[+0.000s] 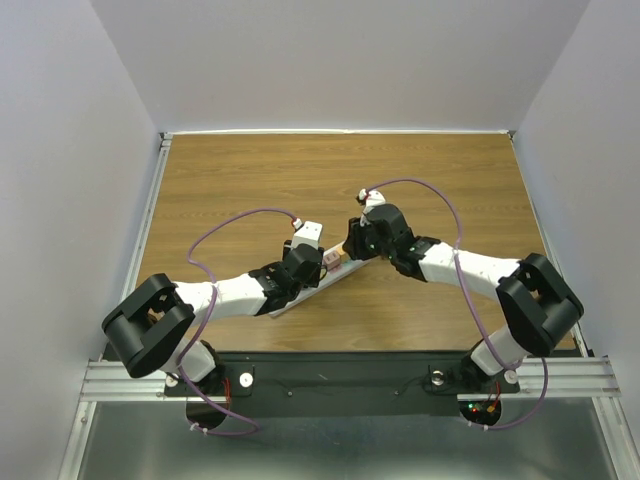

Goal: Insert the plug

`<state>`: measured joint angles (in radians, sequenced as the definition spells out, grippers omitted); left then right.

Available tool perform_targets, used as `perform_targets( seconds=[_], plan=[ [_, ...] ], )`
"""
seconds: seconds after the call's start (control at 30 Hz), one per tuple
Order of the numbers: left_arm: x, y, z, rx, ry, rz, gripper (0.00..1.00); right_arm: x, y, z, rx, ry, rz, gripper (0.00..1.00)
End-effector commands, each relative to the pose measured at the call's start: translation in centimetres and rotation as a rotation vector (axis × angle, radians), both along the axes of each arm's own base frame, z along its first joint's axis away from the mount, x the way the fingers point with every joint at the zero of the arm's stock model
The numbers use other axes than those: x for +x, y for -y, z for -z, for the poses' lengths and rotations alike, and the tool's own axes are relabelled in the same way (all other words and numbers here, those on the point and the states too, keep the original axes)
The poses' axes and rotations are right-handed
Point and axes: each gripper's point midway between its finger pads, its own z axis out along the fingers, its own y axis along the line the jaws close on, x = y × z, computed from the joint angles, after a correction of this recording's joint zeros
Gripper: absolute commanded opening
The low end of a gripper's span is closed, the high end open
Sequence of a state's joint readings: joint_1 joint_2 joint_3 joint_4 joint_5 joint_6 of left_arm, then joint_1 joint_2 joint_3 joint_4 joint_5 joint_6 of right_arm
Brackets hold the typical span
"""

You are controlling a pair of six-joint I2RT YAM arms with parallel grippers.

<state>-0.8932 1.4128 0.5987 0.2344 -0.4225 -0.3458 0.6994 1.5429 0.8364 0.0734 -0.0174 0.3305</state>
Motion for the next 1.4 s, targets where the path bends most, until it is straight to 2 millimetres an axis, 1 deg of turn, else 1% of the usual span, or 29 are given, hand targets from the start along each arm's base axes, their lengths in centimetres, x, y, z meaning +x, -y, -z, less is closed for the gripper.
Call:
perform_targets(
  seconds=[0.0, 0.13, 0.17, 0.3, 0.4, 0.47, 0.53, 0.57, 0.63, 0.67, 0.7, 0.73, 0.77, 0.83, 0.87, 0.93, 0.97, 1.0, 1.03, 1.07, 1.13, 1.17, 1.2, 1.23, 1.3, 1.33, 1.37],
  plan=[
    [0.0, 0.5, -0.1, -0.001, -0.013, 0.012, 0.54, -7.4, 4.6, 10.0, -0.259, -0.359, -0.019, 0.35],
    [0.0, 0.5, -0.3, -0.006, -0.008, 0.008, 0.54, -9.1, 5.4, 10.9, -0.253, -0.411, 0.018, 0.35],
    [0.0, 0.5, -0.1, -0.002, -0.01, 0.011, 0.54, -9.8, 5.8, 11.2, -0.256, -0.431, 0.023, 0.35],
    [-0.1, 0.7, -0.1, -0.003, -0.013, 0.016, 0.54, -11.1, 6.2, 11.8, -0.256, -0.462, 0.048, 0.35],
    [0.0, 0.6, -0.1, -0.001, -0.011, 0.013, 0.54, -11.3, 6.2, 11.9, -0.265, -0.469, 0.05, 0.35],
    [0.0, 0.6, -0.2, -0.003, -0.01, 0.013, 0.54, -11.0, 6.1, 11.8, -0.269, -0.46, 0.054, 0.35],
    [0.0, 0.6, -0.3, -0.002, -0.006, 0.014, 0.54, -10.0, 5.8, 11.2, -0.27, -0.435, 0.069, 0.37],
    [0.2, 0.6, -0.4, -0.002, -0.003, 0.012, 0.54, -9.6, 5.5, 10.8, -0.262, -0.423, 0.071, 0.4],
    [0.3, 0.6, -0.5, 0.0, 0.001, 0.012, 0.54, -8.3, 4.3, 9.4, -0.232, -0.391, 0.065, 0.46],
    [0.4, 0.6, -0.5, 0.001, 0.002, 0.01, 0.54, -7.5, 4.2, 8.8, -0.232, -0.36, 0.078, 0.56],
    [0.7, 0.7, -0.8, -0.002, 0.007, 0.009, 0.54, -6.9, 3.9, 8.3, -0.225, -0.343, 0.083, 0.62],
    [0.7, 0.9, -1.0, -0.007, 0.011, 0.011, 0.54, -5.9, 3.1, 6.9, -0.198, -0.307, 0.084, 0.67],
    [0.8, 0.8, -1.1, -0.007, 0.014, 0.009, 0.54, -5.2, 2.9, 6.2, -0.188, -0.283, 0.094, 0.74],
    [1.3, 1.1, -2.0, -0.018, 0.032, 0.007, 0.55, -4.1, 2.3, 4.5, -0.162, -0.24, 0.101, 0.78],
    [1.6, 0.9, -2.5, -0.029, 0.043, -0.003, 0.55, -3.0, 1.9, 2.7, -0.134, -0.197, 0.113, 0.84],
    [2.1, 1.1, -3.9, -0.053, 0.067, -0.007, 0.56, -2.0, 1.8, 0.8, -0.109, -0.15, 0.122, 0.85],
    [2.4, 0.8, -4.3, -0.063, 0.072, -0.015, 0.57, -1.4, 1.6, -1.2, -0.078, -0.108, 0.127, 0.93],
    [2.6, 0.9, -4.9, -0.079, 0.081, -0.017, 0.59, -0.9, 1.8, -2.1, -0.066, -0.09, 0.135, 0.94],
    [2.9, 0.9, -6.1, -0.103, 0.101, -0.022, 0.63, -0.7, 2.0, -2.8, -0.06, -0.077, 0.142, 0.94],
    [3.1, 0.8, -6.7, -0.119, 0.111, -0.026, 0.65, -0.4, 2.2, -4.2, -0.043, -0.047, 0.148, 0.96],
    [3.4, 0.6, -8.4, -0.157, 0.138, -0.031, 0.73, 0.2, 3.0, -5.1, -0.038, -0.028, 0.167, 0.97],
    [3.7, 0.4, -9.0, -0.176, 0.144, -0.043, 0.8, 0.4, 3.5, -5.5, -0.039, -0.019, 0.174, 0.97],
    [3.8, 0.2, -9.5, -0.189, 0.15, -0.052, 0.83, 0.9, 4.2, -6.2, -0.03, -0.006, 0.195, 0.98],
    [3.9, -0.1, -10.4, -0.21, 0.162, -0.063, 0.87, 1.1, 4.7, -6.4, -0.027, -0.002, 0.203, 0.98],
    [4.3, -1.0, -11.3, -0.237, 0.171, -0.095, 0.9, 1.5, 5.5, -6.7, -0.019, 0.001, 0.211, 0.98],
    [4.8, -2.0, -11.7, -0.26, 0.173, -0.134, 0.91, 2.4, 6.9, -6.8, -0.017, 0.006, 0.247, 0.98],
    [5.0, -2.6, -12.8, -0.286, 0.19, -0.15, 0.93, 2.7, 7.6, -6.9, -0.019, 0.007, 0.259, 0.99]
  ],
)
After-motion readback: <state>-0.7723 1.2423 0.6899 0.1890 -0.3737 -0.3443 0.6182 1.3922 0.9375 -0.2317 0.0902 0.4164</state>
